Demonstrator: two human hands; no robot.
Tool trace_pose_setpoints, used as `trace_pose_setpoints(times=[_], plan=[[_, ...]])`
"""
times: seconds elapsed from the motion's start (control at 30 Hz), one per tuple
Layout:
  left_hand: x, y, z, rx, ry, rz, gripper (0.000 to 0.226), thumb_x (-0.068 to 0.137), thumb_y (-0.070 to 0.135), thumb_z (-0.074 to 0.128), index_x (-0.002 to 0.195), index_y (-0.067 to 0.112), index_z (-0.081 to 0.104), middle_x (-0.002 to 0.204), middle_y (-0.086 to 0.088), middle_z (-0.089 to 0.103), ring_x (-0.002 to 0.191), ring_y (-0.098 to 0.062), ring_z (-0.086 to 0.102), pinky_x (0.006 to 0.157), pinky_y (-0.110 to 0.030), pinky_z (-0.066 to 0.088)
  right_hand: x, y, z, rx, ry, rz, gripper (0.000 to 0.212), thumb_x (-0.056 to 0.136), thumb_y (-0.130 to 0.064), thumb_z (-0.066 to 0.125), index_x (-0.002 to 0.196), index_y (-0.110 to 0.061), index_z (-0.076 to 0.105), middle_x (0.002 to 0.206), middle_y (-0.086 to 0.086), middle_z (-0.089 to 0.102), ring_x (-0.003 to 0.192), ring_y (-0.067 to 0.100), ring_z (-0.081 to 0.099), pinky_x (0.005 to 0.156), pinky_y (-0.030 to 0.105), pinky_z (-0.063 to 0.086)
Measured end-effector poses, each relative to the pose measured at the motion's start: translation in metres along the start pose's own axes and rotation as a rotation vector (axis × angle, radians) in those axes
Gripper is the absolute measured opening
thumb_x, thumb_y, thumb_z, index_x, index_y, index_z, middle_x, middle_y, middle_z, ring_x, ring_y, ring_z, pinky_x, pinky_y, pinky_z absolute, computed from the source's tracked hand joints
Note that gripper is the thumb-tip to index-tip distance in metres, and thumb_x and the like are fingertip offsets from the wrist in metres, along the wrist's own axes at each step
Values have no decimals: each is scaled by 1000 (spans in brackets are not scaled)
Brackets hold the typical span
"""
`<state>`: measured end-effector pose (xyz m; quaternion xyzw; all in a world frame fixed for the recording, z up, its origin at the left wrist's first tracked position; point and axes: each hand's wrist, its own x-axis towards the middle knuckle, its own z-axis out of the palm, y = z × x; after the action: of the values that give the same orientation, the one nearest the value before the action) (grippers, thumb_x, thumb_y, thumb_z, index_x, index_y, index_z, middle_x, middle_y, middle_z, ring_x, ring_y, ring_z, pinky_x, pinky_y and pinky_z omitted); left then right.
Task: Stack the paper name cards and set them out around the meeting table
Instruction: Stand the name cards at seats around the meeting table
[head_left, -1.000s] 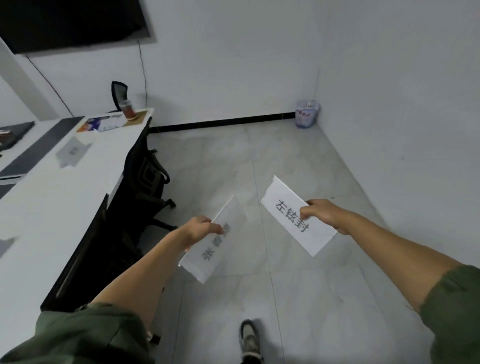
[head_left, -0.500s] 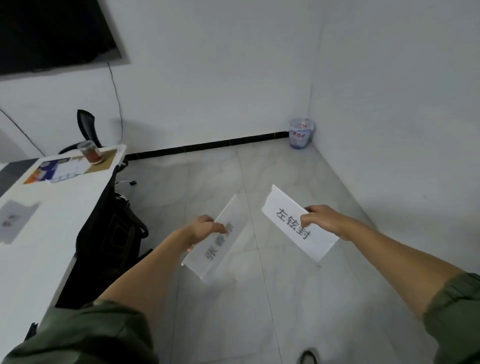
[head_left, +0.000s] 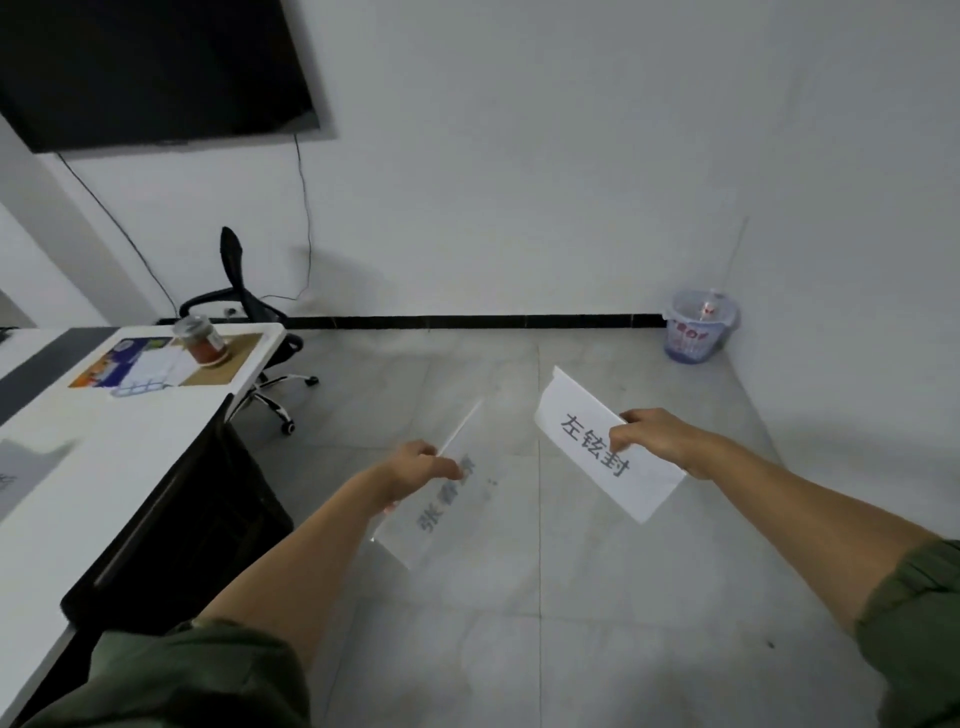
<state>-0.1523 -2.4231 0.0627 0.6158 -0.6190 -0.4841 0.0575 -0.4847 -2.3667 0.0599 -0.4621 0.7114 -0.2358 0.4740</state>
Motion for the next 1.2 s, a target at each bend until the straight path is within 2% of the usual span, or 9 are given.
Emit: trace_pose_setpoints(times=[0.2,0.27,0.4,0.57,0.67,0.8,1.0,1.1,1.2], plan=[[98,14,-57,-47,71,-71,79,39,50,72,101,2,65,97,-14,64,89,-30,64,82,-40,51,136,-60,-8,-68,-124,-49,34,78,-17,66,112,-14,66,98,5,74,86,24,72,73,34,59],[137,20,-74,-79,86,-103,73,48,44,72,108,3,64,106,-16,65,97,-35,64,88,-44,53,182,-76,-9,-77,-155,-49,35,78,-16,66,113,-14,66,98,5,75,86,24,73,71,32,58],[232,38,-125,-99,110,-148,54,70,33,76,113,5,61,109,-18,67,91,-35,68,86,-48,57,284,-124,-21,-85,-174,-57,41,77,-16,68,117,-14,64,100,6,75,86,24,73,68,30,58],[314,85,-193,-113,126,-133,45,77,32,74,112,9,58,106,-15,68,91,-33,69,84,-45,57,380,-197,-49,-77,-158,-87,39,78,-15,67,117,-13,64,100,6,75,86,24,73,67,28,56],[356,103,-226,-101,116,-141,50,72,38,75,110,11,59,104,-13,68,90,-30,68,80,-42,56,435,-232,-56,-98,-183,-92,35,78,-14,66,113,-14,67,97,5,76,84,23,74,65,27,55],[424,107,-276,-128,132,-154,70,53,47,77,110,10,62,102,-14,69,90,-30,68,86,-46,56,523,-278,-55,-124,-235,-112,37,77,-15,67,115,-15,66,97,4,76,82,21,74,62,26,55],[532,99,-341,-236,261,-232,84,37,54,74,107,11,62,106,-13,64,95,-31,64,90,-49,54,671,-350,-35,-167,-369,-165,33,78,-13,67,111,-14,67,94,3,76,81,21,74,69,30,58],[573,105,-378,-293,320,-279,75,42,51,76,103,8,64,104,-13,66,93,-31,66,88,-47,55,741,-398,-29,-213,-435,-195,29,78,-12,67,107,-13,69,88,3,75,76,21,73,64,27,56],[595,114,-415,-340,410,-323,60,57,42,76,102,4,66,103,-17,67,91,-32,67,83,-41,54,803,-456,-15,-252,-493,-237,37,69,-21,71,105,-14,69,92,4,75,82,22,72,73,32,57]])
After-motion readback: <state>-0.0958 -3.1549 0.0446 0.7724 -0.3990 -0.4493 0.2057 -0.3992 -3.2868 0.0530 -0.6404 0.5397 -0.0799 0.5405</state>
